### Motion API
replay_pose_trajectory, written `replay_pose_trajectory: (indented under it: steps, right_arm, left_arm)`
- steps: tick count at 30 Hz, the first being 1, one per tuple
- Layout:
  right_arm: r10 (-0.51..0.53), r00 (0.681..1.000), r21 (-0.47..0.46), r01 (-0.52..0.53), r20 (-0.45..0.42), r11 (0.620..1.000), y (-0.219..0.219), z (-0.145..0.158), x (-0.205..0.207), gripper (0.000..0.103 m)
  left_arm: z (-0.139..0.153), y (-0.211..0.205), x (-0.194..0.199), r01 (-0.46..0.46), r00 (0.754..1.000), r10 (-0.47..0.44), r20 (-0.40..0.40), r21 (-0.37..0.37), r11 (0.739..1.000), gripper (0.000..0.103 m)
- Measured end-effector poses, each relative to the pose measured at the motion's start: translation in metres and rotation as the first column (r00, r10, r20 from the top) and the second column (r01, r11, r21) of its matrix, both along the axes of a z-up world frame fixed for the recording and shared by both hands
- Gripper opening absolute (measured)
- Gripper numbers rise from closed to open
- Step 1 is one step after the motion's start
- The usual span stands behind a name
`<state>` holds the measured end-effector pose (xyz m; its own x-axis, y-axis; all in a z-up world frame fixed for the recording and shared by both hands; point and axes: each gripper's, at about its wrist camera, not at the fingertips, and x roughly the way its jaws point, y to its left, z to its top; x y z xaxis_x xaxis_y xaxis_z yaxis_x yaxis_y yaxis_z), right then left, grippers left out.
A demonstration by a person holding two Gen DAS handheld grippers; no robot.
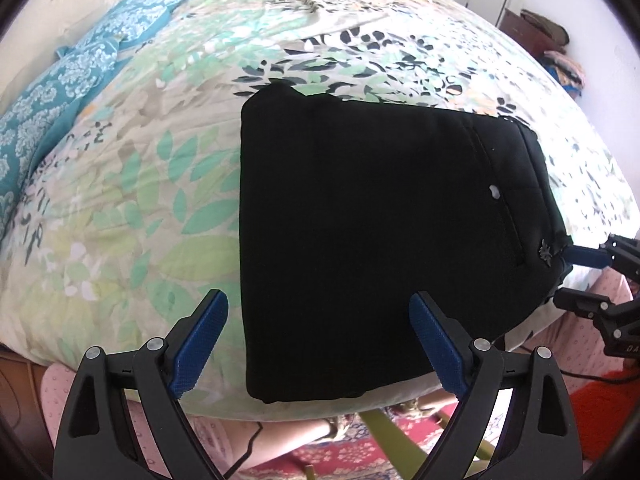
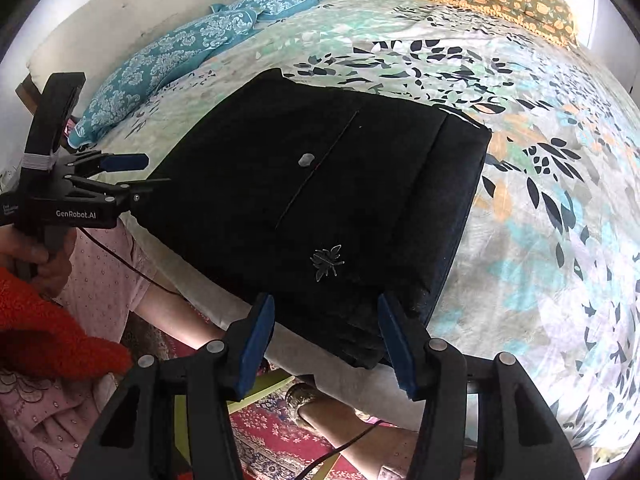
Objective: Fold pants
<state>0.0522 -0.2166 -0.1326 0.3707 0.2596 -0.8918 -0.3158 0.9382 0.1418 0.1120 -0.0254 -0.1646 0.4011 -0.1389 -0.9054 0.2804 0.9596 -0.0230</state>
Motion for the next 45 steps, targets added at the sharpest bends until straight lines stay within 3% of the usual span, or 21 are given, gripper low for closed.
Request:
replay_pose_trajectory:
  steps: [12, 20, 30, 36, 45]
  right_arm:
    - [0.013, 1.0, -0.026, -0.013, 0.005, 1.0, 0.004, -0.002, 0.001, 0.058]
    - [0.051, 0.999, -0.076, -0.05, 0.009, 0.996, 0.015, -0.003, -0.001, 0.067]
    - [0.051, 0.999, -0.049, -0.05, 0.015, 0.998, 0.009, 0.008, -0.007, 0.073]
    - [-0.008, 0.996, -0.111, 0.018, 0.09, 0.994, 0.0, 0.025, -0.016, 0.082]
    - [-0.123, 0.983, -0.093, 0.137, 0.138, 0.986, -0.03, 0.034, -0.016, 0.089]
  left_arm:
    - [-0.006, 0.004, 0.0, -0.009, 1.0, 0.009, -0.017, 0.014, 1.0, 0.093]
    - [-0.006, 0.024, -0.003, -0.064, 0.998, 0.063, -0.02, -0.067, 0.996, 0.093]
    - [0.005, 0.046, -0.003, -0.151, 0.988, 0.155, 0.012, -0.157, 0.976, 0.093]
    - [0.009, 0.056, -0.003, -0.185, 0.98, 0.194, 0.036, -0.179, 0.966, 0.093]
    - [0.01, 0.062, -0.004, -0.212, 0.974, 0.223, 0.046, -0.178, 0.961, 0.093]
